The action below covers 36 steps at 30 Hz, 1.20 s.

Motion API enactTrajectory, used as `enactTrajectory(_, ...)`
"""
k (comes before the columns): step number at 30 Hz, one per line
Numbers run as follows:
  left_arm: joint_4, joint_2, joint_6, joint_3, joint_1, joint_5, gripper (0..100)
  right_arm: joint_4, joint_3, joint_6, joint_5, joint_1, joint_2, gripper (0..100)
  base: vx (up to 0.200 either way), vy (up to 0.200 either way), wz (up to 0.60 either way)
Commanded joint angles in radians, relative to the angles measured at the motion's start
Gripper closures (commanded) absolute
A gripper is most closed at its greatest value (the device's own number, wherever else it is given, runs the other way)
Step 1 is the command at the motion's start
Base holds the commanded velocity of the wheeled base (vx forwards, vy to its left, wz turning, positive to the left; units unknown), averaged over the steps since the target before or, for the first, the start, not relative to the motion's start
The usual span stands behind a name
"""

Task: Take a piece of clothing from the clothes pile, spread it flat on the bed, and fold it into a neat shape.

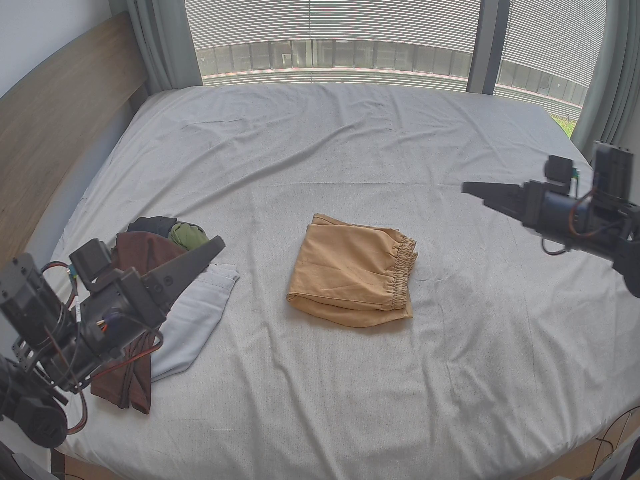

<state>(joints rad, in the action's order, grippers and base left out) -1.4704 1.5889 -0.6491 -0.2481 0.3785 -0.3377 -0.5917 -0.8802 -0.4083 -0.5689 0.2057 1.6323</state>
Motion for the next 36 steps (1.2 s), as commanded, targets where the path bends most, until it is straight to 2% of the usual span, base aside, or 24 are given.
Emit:
enactTrajectory(1,0.257,-0.629,0.324,0.248,-0.03,0.097,0,0.003,0.67,0.24,-0.009,-0.378,-0.997,0,0.0,0.0,0.0)
enactTrajectory(2,0.321,-0.698,0.329,0.248,-0.03,0.109,0,0.003,0.67,0.24,-0.009,-0.378,-0.997,0,0.0,0.0,0.0)
enactTrajectory(3,0.378,-0.747,0.332,0.248,-0.033,0.112,0,0.01,0.734,0.236,-0.023,-0.367,-1.145,0,0.0,0.0,0.0)
enactTrajectory(6,0.596,-0.951,0.332,0.248,-0.063,0.118,0,0.081,0.808,0.236,-0.051,-0.327,-1.316,0,0.0,0.0,0.0)
enactTrajectory(8,0.708,-1.054,0.329,0.248,-0.101,0.109,0,0.148,0.83,0.229,-0.069,-0.286,-1.382,0,0.0,0.0,0.0)
enactTrajectory(10,0.841,-1.175,0.327,0.248,-0.15,0.091,0,0.25,0.831,0.201,-0.072,-0.209,-1.456,0,0.0,0.0,0.0)
enactTrajectory(12,0.921,-1.248,0.327,0.248,-0.199,0.055,0,0.326,0.823,0.183,-0.072,-0.146,-1.5,0,0.0,0.0,0.0)
enactTrajectory(15,1.013,-1.345,0.322,0.248,-0.267,0.009,0,0.386,0.877,0.194,-0.063,-0.131,-1.545,0,0.0,0.0,0.0)
enactTrajectory(17,1.076,-1.42,0.319,0.248,-0.294,-0.009,0,0.4,0.88,0.226,-0.003,-0.128,-1.545,0,0.0,0.0,0.0)
enactTrajectory(19,1.168,-1.511,0.341,0.248,-0.322,-0.003,0,0.443,0.88,0.249,0.181,-0.131,-1.542,0,0.0,0.0,0.0)
enactTrajectory(21,1.207,-1.506,0.411,0.248,-0.328,0.029,0,0.515,0.88,0.341,0.351,-0.131,-1.542,0,0.0,0.0,0.0)
enactTrajectory(23,1.262,-1.506,0.462,0.248,-0.328,0.117,0,0.538,0.879,0.433,0.543,-0.131,-1.543,0,0.0,0.0,0.0)
enactTrajectory(24,1.323,-1.508,0.48,0.248,-0.332,0.167,0,0.535,0.88,0.447,0.6,-0.131,-1.542,0,0.0,0.0,0.0)
enactTrajectory(25,1.397,-1.52,0.503,0.248,-0.348,0.203,0,0.536,0.879,0.45,0.6,-0.138,-1.546,0,0.0,0.0,0.0)
enactTrajectory(27,1.48,-1.589,0.553,0.227,-0.391,0.22,0,0.546,0.876,0.474,0.569,-0.203,-1.609,0,0.0,0.0,0.0)
enactTrajectory(32,1.427,-1.589,0.602,0.243,-0.383,0.243,0,0.529,0.88,0.464,0.546,-0.209,-1.632,0,0.0,0.0,0.0)
enactTrajectory(34,1.409,-1.587,0.622,0.248,-0.382,0.258,0,0.529,0.88,0.427,0.481,-0.204,-1.632,0,0.0,0.0,0.0)
enactTrajectory(36,1.411,-1.587,0.618,0.248,-0.382,0.325,0,0.53,0.88,0.379,0.44,-0.204,-1.632,0,0.0,0.0,0.0)
